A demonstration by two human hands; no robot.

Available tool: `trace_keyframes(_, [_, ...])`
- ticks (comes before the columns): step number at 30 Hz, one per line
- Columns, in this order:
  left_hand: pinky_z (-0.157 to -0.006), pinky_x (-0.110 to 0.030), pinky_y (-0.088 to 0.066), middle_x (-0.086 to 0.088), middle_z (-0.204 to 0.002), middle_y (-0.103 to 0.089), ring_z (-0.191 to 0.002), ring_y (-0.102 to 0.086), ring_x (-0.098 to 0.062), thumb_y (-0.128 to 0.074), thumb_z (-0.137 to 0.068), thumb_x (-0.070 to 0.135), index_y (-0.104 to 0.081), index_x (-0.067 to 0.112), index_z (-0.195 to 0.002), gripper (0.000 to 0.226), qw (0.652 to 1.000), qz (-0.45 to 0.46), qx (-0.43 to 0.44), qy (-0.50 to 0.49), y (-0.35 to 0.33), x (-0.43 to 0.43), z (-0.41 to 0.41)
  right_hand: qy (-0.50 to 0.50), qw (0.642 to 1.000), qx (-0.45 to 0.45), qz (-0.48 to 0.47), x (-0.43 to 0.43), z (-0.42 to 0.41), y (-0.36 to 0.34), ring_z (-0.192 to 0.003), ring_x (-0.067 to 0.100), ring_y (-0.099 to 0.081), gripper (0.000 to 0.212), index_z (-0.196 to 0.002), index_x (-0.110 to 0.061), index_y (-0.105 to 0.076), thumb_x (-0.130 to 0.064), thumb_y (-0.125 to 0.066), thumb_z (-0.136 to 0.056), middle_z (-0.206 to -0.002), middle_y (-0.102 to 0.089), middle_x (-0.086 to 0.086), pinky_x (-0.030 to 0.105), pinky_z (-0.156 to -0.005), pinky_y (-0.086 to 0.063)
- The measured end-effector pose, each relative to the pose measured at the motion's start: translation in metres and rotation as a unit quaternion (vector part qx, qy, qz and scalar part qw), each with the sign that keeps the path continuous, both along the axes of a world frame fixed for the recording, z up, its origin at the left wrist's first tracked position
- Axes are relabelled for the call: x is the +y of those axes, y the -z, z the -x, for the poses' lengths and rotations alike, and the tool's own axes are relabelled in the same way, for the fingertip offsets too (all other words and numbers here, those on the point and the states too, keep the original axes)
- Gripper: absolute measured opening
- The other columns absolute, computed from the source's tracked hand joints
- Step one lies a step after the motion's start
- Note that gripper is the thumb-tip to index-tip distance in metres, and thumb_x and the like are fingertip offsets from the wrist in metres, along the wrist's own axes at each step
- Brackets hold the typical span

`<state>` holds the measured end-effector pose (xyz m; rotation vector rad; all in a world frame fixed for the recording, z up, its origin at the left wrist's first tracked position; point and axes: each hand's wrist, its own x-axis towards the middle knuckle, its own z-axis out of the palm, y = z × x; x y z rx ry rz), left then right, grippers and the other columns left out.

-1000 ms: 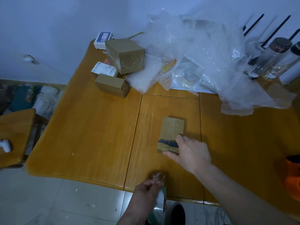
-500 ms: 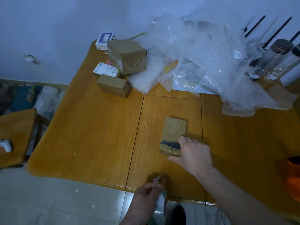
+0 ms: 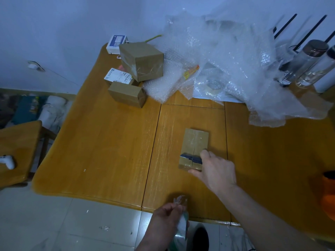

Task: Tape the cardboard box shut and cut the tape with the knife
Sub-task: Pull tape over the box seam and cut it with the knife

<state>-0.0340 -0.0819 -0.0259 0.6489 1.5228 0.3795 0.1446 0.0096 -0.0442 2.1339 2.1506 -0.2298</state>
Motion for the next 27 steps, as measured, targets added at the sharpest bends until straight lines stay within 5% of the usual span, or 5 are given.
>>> trace_keyframes(5, [-0.038, -0.009, -0.037, 0.012, -0.037, -0.062, -0.032, -0.051, 0.007, -0.059, -0.099, 0.017, -0.076, 0.005, -0.099, 0.02, 1.0, 0.001, 0.006, 0.001, -0.002, -0.003, -0.002, -0.011, 1.0, 0.001, 0.009, 0.002, -0.001, -0.004, -0.079, 0.017, -0.068, 0.066, -0.106, -0.023, -0.051, -0.081, -0.058, -0.073, -0.098, -0.069, -0.002, 0.034, -0.059, -0.059])
trace_keyframes(10, [-0.041, -0.009, -0.041, 0.007, -0.049, -0.066, -0.036, -0.053, 0.004, -0.062, -0.097, 0.014, -0.077, 0.002, -0.093, 0.02, 1.0, -0.004, 0.002, -0.011, -0.006, -0.004, -0.006, -0.023, 1.0, -0.006, -0.007, 0.003, -0.003, -0.009, -0.068, 0.015, -0.065, 0.076, -0.101, -0.023, -0.053, -0.091, -0.031, -0.075, -0.087, -0.067, -0.003, 0.031, -0.053, -0.057])
trace_keyframes(19, [-0.039, -0.008, -0.044, 0.008, -0.045, -0.07, -0.038, -0.061, 0.006, -0.059, -0.099, 0.01, -0.074, -0.004, -0.101, 0.021, 1.0, 0.003, 0.0, -0.012, -0.018, -0.001, -0.011, -0.004, 1.0, 0.019, 0.008, -0.002, -0.001, 0.004, -0.072, 0.017, -0.069, 0.053, -0.104, -0.022, -0.047, -0.063, -0.069, -0.08, -0.093, -0.068, -0.001, 0.033, -0.056, -0.059])
trace_keyframes(25, [-0.047, -0.008, -0.048, 0.0, -0.072, -0.075, -0.057, -0.063, -0.004, -0.065, -0.096, 0.016, -0.08, 0.01, -0.087, 0.019, 1.0, -0.011, 0.025, -0.016, -0.03, -0.002, -0.016, -0.041, 0.998, 0.053, 0.007, -0.007, -0.007, -0.008, -0.081, 0.017, -0.067, 0.056, -0.107, -0.021, -0.05, -0.069, -0.063, -0.08, -0.099, -0.067, -0.001, 0.032, -0.067, -0.059])
trace_keyframes(27, [-0.048, -0.009, -0.049, -0.001, -0.075, -0.075, -0.059, -0.063, -0.005, -0.065, -0.096, 0.019, -0.08, 0.014, -0.084, 0.02, 1.0, -0.019, 0.019, -0.008, -0.036, -0.002, -0.017, -0.013, 0.993, 0.114, 0.013, -0.014, -0.018, -0.017, -0.072, 0.012, -0.064, 0.05, -0.103, -0.025, -0.048, -0.071, -0.054, -0.085, -0.091, -0.064, -0.006, 0.028, -0.059, -0.057])
